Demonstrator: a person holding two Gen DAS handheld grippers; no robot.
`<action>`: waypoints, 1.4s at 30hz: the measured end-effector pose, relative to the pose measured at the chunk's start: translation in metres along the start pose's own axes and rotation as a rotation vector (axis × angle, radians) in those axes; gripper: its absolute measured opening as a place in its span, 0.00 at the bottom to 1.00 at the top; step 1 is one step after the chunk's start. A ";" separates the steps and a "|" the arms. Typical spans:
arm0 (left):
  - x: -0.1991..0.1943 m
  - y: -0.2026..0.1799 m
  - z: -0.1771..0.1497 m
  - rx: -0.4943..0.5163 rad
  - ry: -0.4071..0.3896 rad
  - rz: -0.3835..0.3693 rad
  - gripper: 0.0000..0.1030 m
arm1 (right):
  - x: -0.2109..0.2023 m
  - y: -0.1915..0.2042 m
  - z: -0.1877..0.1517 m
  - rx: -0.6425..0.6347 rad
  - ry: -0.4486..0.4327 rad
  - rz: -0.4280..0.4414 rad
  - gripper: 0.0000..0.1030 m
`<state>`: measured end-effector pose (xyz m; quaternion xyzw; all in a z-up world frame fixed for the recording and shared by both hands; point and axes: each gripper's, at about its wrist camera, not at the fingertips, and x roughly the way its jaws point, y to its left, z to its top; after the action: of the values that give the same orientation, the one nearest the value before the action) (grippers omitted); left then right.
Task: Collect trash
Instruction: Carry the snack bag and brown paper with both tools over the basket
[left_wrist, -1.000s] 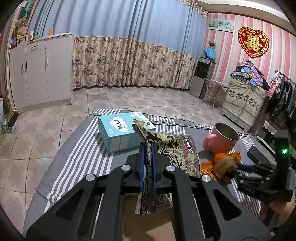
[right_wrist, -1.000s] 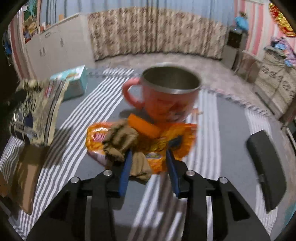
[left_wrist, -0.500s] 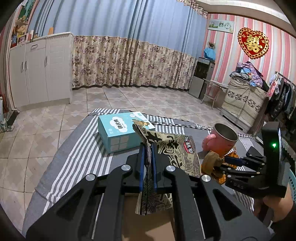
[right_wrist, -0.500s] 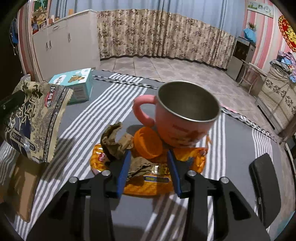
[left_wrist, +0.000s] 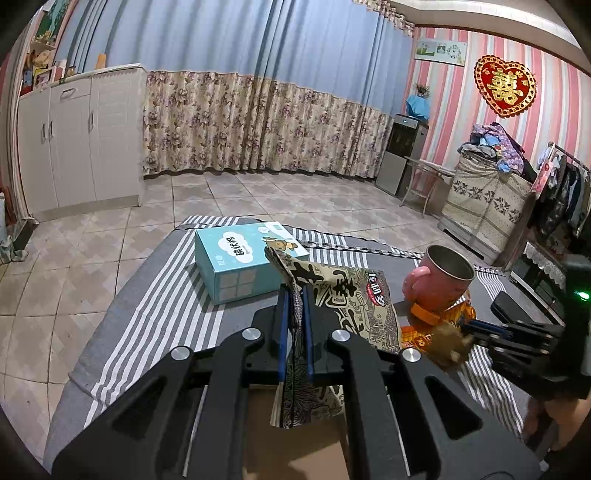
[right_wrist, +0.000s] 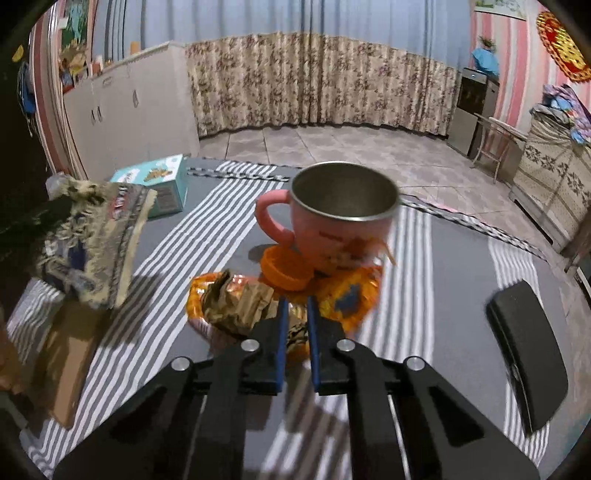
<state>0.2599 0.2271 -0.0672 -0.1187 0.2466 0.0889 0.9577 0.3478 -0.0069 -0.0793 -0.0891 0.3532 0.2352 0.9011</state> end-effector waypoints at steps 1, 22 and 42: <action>0.000 0.000 0.000 0.002 0.000 0.000 0.06 | -0.007 -0.003 -0.003 0.008 -0.012 -0.005 0.10; -0.033 -0.080 0.009 0.166 -0.023 -0.048 0.06 | -0.204 -0.184 -0.107 0.360 -0.172 -0.290 0.10; -0.086 -0.347 -0.041 0.344 -0.020 -0.466 0.06 | -0.289 -0.310 -0.178 0.520 -0.205 -0.572 0.10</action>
<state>0.2464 -0.1249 0.0044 -0.0071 0.2146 -0.1754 0.9608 0.2081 -0.4405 -0.0162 0.0713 0.2701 -0.1146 0.9533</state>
